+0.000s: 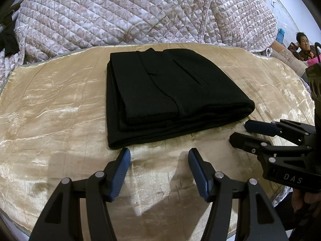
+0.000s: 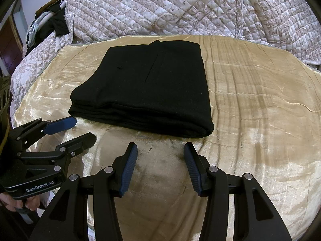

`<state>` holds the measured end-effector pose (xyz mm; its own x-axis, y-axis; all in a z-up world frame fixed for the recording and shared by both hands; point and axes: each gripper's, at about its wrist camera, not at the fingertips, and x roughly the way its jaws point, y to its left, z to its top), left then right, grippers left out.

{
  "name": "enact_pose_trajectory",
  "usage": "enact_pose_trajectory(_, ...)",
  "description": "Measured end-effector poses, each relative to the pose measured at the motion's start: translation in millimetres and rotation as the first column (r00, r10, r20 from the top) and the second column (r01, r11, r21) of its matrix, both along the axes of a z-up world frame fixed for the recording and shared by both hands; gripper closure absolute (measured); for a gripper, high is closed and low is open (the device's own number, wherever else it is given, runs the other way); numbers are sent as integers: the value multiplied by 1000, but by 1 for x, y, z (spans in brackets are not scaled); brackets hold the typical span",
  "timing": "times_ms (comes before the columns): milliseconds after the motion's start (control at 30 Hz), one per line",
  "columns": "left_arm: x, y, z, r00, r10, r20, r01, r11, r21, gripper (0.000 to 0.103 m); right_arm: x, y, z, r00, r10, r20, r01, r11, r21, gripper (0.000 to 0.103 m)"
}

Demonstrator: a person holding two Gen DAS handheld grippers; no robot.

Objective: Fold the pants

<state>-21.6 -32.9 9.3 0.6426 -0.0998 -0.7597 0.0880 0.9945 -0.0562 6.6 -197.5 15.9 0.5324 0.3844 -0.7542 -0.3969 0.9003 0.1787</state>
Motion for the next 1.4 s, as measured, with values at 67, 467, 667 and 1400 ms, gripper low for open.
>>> enact_pose_trajectory(67, 0, 0, 0, 1000, 0, 0, 0, 1000, -1, 40, 0, 0, 0, 1000, 0, 0, 0, 1000, 1, 54)
enact_pose_trajectory(467, 0, -1, -1, 1000, 1, -1, -1, 1000, -1, 39, 0, 0, 0, 1000, 1, 0, -1, 1000, -1, 53)
enact_pose_trajectory(667, 0, -1, -1, 1000, 1, -2, -1, 1000, 0, 39, 0, 1, 0, 1000, 0, 1, 0, 1000, -1, 53)
enact_pose_trajectory(1400, -3, -4, -2, 1000, -5, -8, 5, 1000, 2, 33, 0, 1, 0, 1000, -1, 1, 1, 1000, -1, 53)
